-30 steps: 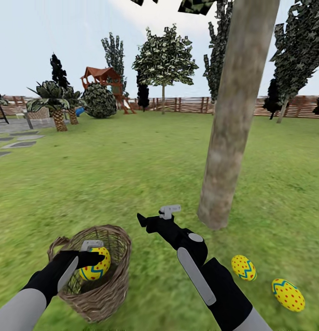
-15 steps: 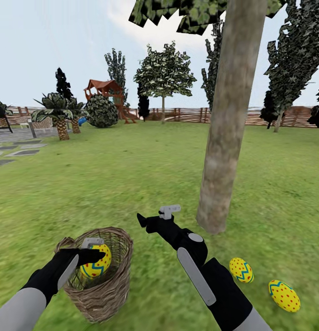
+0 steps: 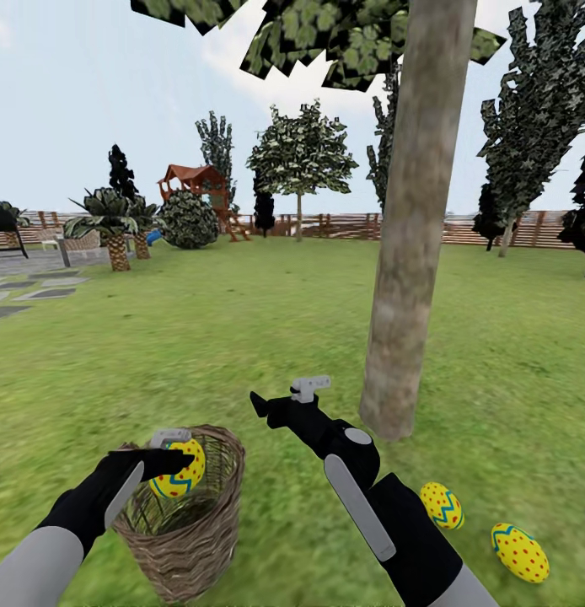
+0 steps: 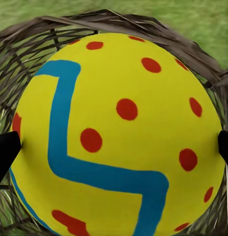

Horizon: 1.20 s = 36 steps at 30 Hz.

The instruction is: Take the three Easter eggs out of the wicker basket on the lawn in the garden, then place them on the lawn next to a single tree (choose any tree) so that all three eggs are next to the same tree and none are left in the basket.

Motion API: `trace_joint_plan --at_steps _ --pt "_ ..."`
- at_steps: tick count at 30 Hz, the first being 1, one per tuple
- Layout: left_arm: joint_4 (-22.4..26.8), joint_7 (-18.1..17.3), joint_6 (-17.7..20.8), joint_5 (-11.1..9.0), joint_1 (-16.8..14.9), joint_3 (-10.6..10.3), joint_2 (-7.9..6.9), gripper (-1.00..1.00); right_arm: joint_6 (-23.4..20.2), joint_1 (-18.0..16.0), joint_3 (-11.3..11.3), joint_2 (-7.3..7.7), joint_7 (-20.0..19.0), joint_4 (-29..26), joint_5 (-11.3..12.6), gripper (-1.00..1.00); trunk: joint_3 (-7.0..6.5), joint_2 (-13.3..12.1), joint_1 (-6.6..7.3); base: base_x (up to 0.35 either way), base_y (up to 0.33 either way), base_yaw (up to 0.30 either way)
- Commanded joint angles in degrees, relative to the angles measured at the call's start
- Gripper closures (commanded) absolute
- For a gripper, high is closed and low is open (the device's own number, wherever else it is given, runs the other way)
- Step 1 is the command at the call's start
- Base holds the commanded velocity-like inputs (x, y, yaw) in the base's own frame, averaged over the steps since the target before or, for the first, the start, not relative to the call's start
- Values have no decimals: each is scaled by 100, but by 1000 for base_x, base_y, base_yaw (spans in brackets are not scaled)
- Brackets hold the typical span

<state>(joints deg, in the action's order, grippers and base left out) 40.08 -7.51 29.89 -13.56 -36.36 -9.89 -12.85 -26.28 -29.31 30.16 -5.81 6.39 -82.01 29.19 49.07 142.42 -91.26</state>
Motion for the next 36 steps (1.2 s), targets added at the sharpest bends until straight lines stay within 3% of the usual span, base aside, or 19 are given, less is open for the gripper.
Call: trace_joint_plan --at_steps 1,36 --pt "8 13 25 -33 -3 -22 -7 100 -17 -5 8 1 55 -8 61 -100 -12 -38 24 -38 0 0" --pt "9 31 25 -25 -3 -21 -7 100 -16 -5 8 -8 55 1 69 -100 -640 -1442 793 -1 0 0"
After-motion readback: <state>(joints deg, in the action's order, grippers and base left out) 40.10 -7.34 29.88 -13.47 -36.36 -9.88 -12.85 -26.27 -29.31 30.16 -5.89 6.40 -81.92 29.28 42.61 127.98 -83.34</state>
